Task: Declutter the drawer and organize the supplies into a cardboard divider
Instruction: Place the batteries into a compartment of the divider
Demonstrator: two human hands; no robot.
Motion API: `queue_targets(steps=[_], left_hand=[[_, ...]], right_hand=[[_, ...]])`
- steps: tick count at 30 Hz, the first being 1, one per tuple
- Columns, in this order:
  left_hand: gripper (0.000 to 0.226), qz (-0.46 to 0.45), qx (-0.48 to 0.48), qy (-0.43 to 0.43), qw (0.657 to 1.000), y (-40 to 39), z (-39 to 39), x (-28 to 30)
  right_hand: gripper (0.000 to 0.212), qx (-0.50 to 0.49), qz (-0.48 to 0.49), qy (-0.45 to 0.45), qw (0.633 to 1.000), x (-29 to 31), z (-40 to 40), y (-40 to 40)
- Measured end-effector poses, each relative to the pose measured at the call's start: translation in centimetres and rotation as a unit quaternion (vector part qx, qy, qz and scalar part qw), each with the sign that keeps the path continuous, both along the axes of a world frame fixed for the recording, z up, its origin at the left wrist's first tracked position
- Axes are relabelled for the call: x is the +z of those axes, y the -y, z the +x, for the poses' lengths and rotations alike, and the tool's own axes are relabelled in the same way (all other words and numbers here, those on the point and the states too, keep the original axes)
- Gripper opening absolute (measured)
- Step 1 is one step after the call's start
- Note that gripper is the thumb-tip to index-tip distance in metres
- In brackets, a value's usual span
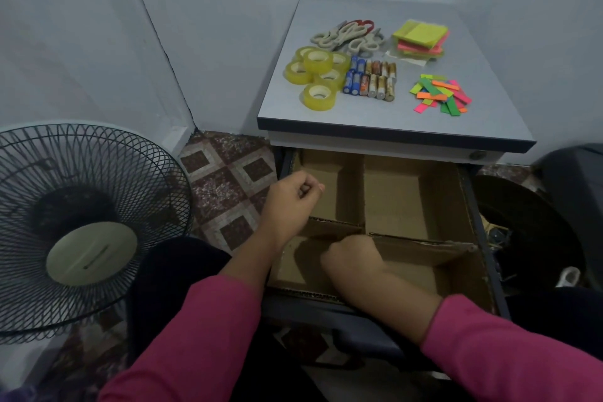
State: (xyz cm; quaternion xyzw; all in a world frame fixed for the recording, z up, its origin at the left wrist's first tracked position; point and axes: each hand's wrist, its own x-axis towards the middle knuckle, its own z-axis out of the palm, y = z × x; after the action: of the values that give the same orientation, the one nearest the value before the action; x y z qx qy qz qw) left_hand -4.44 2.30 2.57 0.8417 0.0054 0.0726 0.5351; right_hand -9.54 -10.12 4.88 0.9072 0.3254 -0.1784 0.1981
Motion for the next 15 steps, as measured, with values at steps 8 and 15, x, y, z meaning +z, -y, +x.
queue_targets(steps=[8, 15], left_hand=[[0.013, -0.003, -0.003, 0.001, 1.000, 0.01, 0.08, -0.06], [0.013, -0.006, -0.003, 0.002, 1.000, 0.05, 0.27, -0.16]], right_hand=[[0.035, 0.057, -0.092, 0.012, 0.994, -1.21, 0.47, -0.60], [0.030, 0.010, -0.020, -0.007, 1.000, -0.56, 0.75, -0.16]])
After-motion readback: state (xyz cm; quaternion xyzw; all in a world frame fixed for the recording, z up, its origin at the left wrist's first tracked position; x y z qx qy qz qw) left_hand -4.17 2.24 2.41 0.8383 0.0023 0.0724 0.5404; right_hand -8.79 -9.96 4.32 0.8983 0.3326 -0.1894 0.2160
